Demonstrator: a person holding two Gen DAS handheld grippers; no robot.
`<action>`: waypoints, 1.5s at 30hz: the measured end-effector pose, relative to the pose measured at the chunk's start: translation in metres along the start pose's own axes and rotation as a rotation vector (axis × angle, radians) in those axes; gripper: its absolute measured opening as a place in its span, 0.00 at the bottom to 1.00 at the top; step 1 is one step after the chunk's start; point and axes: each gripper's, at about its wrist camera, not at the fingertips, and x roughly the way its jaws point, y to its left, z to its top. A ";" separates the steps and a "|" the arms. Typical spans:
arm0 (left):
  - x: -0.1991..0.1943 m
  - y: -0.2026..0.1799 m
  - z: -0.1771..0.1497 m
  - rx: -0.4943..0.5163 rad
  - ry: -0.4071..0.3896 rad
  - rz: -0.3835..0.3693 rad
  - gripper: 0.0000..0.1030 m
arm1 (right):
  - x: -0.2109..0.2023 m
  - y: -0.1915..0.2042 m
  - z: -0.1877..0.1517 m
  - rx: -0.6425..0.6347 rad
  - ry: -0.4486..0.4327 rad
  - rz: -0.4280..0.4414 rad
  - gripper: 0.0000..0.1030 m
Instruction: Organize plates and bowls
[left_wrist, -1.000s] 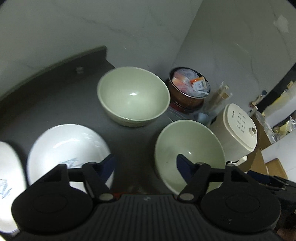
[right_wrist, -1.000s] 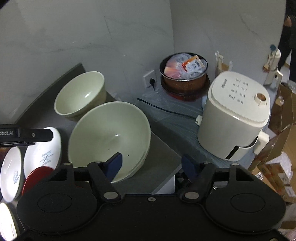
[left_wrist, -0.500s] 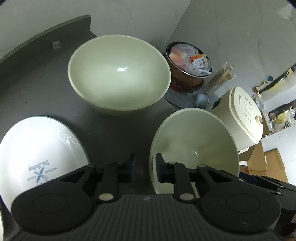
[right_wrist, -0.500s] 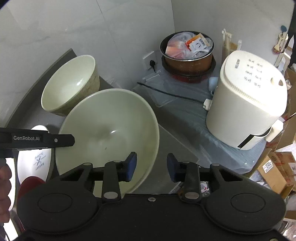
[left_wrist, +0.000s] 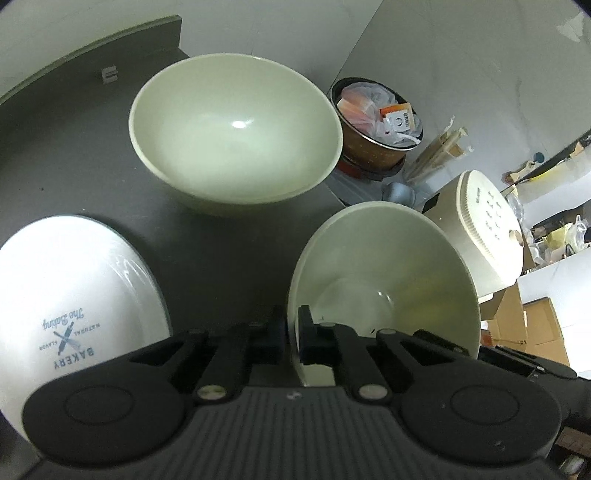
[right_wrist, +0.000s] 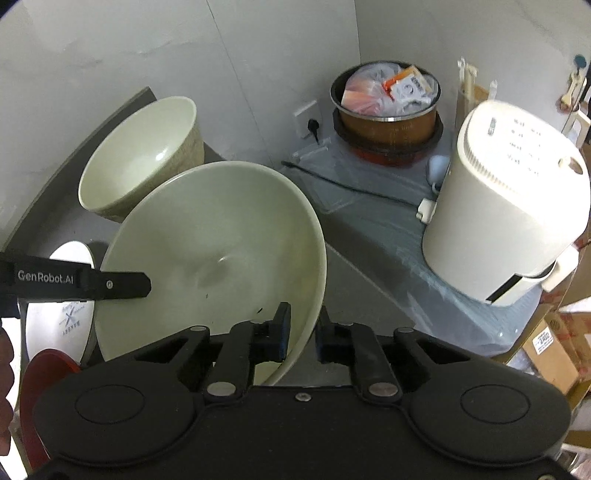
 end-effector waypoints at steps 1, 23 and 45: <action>-0.003 0.000 -0.001 0.000 -0.010 -0.004 0.05 | -0.003 0.000 0.000 -0.002 -0.013 0.003 0.13; -0.112 -0.018 -0.052 -0.109 -0.247 0.075 0.05 | -0.075 0.008 -0.009 -0.142 -0.144 0.174 0.13; -0.171 0.021 -0.135 -0.283 -0.300 0.171 0.06 | -0.097 0.052 -0.051 -0.330 -0.109 0.304 0.13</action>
